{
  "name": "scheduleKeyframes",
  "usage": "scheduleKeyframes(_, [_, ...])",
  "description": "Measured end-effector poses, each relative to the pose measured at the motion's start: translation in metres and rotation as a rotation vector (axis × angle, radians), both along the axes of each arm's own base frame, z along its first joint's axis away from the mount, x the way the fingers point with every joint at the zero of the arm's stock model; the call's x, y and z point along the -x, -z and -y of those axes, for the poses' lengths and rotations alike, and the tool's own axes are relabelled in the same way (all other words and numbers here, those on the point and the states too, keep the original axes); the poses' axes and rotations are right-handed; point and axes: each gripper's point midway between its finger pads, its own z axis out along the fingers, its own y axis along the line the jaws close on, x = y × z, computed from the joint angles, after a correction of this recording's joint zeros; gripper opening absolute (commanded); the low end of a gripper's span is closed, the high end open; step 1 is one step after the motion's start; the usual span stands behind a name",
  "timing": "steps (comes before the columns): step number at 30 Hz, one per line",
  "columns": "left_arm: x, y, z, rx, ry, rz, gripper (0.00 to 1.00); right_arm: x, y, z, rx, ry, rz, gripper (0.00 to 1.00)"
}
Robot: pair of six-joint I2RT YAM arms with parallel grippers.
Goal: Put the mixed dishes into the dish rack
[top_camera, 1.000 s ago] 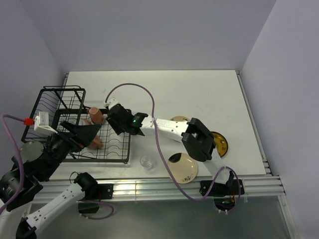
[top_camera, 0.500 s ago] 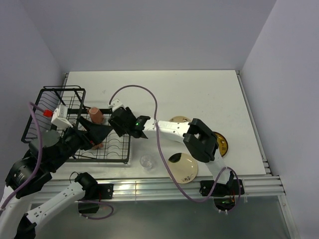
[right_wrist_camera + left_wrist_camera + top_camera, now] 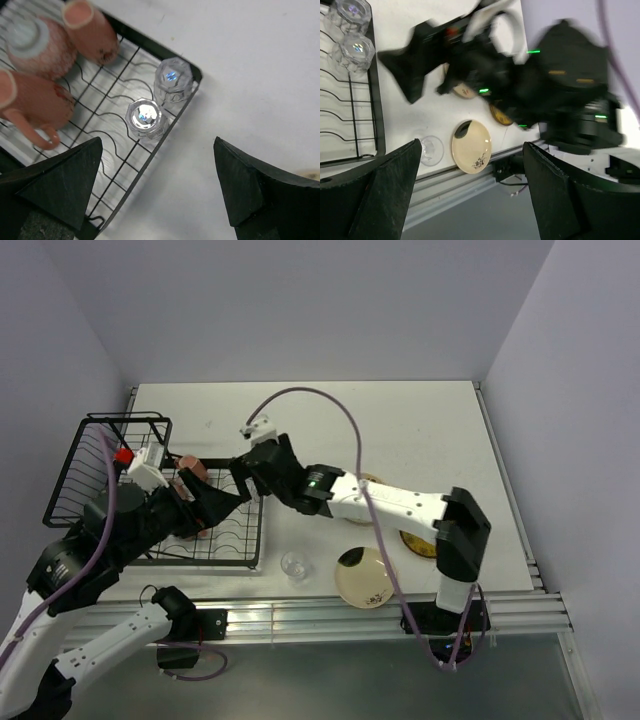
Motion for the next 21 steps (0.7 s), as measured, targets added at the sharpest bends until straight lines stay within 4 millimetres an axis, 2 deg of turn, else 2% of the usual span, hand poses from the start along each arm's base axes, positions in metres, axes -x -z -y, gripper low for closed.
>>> scheduleKeyframes(3, [-0.003,0.012,0.013,-0.034,0.047,-0.052,0.90,0.000,-0.049,0.026,-0.101,0.083,0.015,1.00])
scheduleKeyframes(4, [-0.004,0.019,0.017,-0.049,0.060,-0.077,0.90,-0.001,-0.065,0.040,-0.134,0.121,0.014,1.00])
scheduleKeyframes(6, [-0.008,0.042,0.029,-0.095,0.094,-0.150,0.92,-0.008,-0.092,0.082,-0.215,0.213,-0.004,1.00])
scheduleKeyframes(7, [-0.009,0.054,0.034,-0.120,0.112,-0.187,0.92,-0.015,-0.102,0.110,-0.254,0.275,-0.018,1.00])
scheduleKeyframes(8, [-0.010,0.068,0.041,-0.151,0.133,-0.228,0.93,-0.021,-0.107,0.137,-0.289,0.333,-0.029,1.00])
scheduleKeyframes(10, [-0.007,0.092,0.054,-0.209,0.182,-0.293,0.94,-0.029,-0.106,0.210,-0.328,0.499,-0.046,1.00])
scheduleKeyframes(11, [-0.003,0.104,0.063,-0.244,0.217,-0.330,0.95,-0.026,-0.100,0.243,-0.339,0.576,-0.052,1.00])
scheduleKeyframes(13, [0.003,0.122,0.078,-0.298,0.275,-0.375,0.95,-0.002,-0.084,0.287,-0.340,0.657,-0.074,1.00])
scheduleKeyframes(16, [0.010,0.146,0.098,-0.368,0.336,-0.434,0.93,0.041,-0.070,0.308,-0.367,0.652,-0.115,1.00])
scheduleKeyframes(21, [0.011,0.169,0.115,-0.418,0.366,-0.484,0.93,0.082,-0.059,0.326,-0.438,0.655,-0.162,1.00])
